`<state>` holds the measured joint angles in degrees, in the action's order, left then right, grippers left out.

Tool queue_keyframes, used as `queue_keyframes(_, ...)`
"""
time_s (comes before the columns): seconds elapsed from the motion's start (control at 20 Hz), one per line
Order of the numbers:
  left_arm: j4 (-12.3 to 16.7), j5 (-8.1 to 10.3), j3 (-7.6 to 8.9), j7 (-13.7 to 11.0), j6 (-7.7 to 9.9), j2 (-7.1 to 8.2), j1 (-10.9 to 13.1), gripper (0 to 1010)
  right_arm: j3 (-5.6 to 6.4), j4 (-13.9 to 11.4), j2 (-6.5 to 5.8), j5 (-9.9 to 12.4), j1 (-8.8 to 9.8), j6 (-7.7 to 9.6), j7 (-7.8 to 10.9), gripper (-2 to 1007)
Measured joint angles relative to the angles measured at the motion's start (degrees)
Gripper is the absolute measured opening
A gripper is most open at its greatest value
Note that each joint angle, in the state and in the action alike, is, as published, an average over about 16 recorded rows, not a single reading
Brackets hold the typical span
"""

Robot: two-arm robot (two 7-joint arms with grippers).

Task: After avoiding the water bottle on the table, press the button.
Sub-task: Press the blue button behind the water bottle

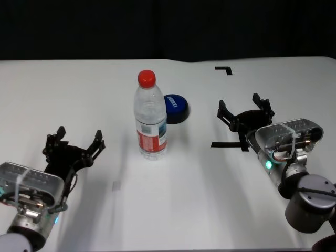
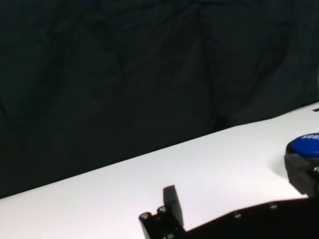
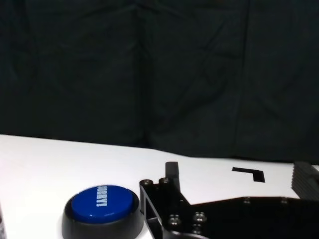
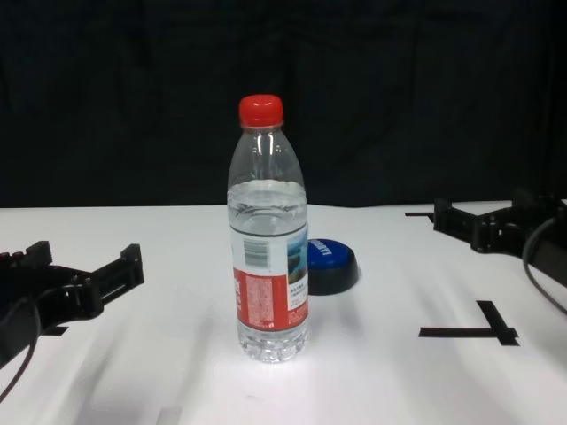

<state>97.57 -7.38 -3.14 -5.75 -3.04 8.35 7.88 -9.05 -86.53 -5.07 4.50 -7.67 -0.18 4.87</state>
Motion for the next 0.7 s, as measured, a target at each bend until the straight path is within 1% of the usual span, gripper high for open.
queue_keyframes(0.35,0.0,0.0,0.0,0.0,0.0,0.0,0.0,1003,0.09,2.3,0.75,-1.29,-2.26,-0.03,0.76,1003)
queue_keyframes(0.7,0.0,0.0,0.0,0.0,0.0,0.0,0.0,1003,-0.5,4.73,1.45,-2.36,-4.64,0.38,1.42,1003)
